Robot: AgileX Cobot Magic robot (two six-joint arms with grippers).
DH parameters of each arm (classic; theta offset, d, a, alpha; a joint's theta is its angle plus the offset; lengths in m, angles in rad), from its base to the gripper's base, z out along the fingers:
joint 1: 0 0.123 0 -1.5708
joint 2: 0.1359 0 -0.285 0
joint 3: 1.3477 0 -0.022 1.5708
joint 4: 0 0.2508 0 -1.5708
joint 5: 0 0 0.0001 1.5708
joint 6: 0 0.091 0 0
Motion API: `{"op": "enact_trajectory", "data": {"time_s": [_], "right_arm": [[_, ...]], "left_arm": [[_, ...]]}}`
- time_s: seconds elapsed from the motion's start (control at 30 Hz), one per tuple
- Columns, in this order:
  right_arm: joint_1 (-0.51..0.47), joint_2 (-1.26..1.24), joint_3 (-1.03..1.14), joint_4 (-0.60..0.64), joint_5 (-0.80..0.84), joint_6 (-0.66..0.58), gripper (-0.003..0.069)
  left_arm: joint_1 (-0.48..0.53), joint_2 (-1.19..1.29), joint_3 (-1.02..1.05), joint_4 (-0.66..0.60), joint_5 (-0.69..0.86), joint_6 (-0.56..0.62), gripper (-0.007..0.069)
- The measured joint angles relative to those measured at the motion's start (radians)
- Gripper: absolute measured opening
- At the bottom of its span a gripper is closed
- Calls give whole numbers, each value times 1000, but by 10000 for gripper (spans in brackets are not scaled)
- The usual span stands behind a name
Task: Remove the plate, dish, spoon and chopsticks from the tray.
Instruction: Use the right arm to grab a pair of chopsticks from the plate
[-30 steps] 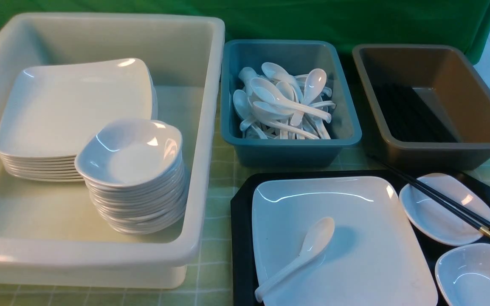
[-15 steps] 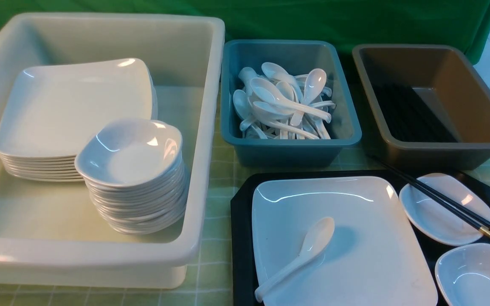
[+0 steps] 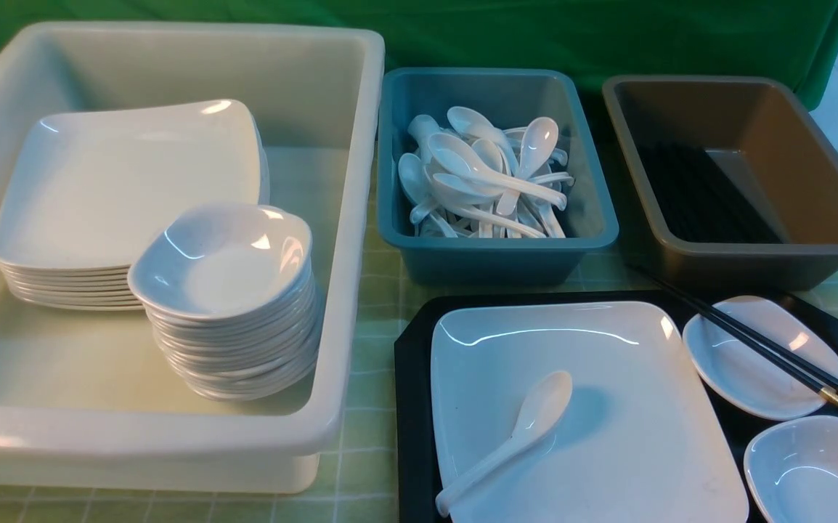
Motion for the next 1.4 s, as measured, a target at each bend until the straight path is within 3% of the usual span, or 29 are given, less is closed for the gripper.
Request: {"op": "enact_trajectory", "data": {"time_s": [0.43,0.57,0.6,0.7,0.9,0.97,1.07,1.17,1.2,1.3,1.37,1.4], "right_arm": [[0,0,0,24,-10,36,242],[0,0,0,209,-49,276,242],[0,0,0,305,-68,447,242],[0,0,0,362,-72,626,242],[2,0,0,438,-78,742,239],[14,0,-13,489,-100,715,221],[55,-1,-130,511,-207,546,136],[90,61,-333,514,-244,240,29],[91,68,-346,514,-238,222,29],[99,240,-550,508,-71,-31,10],[99,371,-627,474,88,-82,10],[99,371,-627,474,88,-82,10]], "left_arm": [[0,0,0,0,0,0,183],[0,0,0,0,0,0,184],[0,0,0,0,0,0,188],[0,0,0,0,0,0,192],[0,0,0,0,0,0,200],[0,0,0,6,0,0,201],[0,0,0,6,0,0,204],[0,0,0,6,0,0,210],[0,0,0,6,0,0,211],[0,0,0,6,0,0,211],[0,0,0,6,0,0,213],[0,0,0,6,0,0,213]]}}
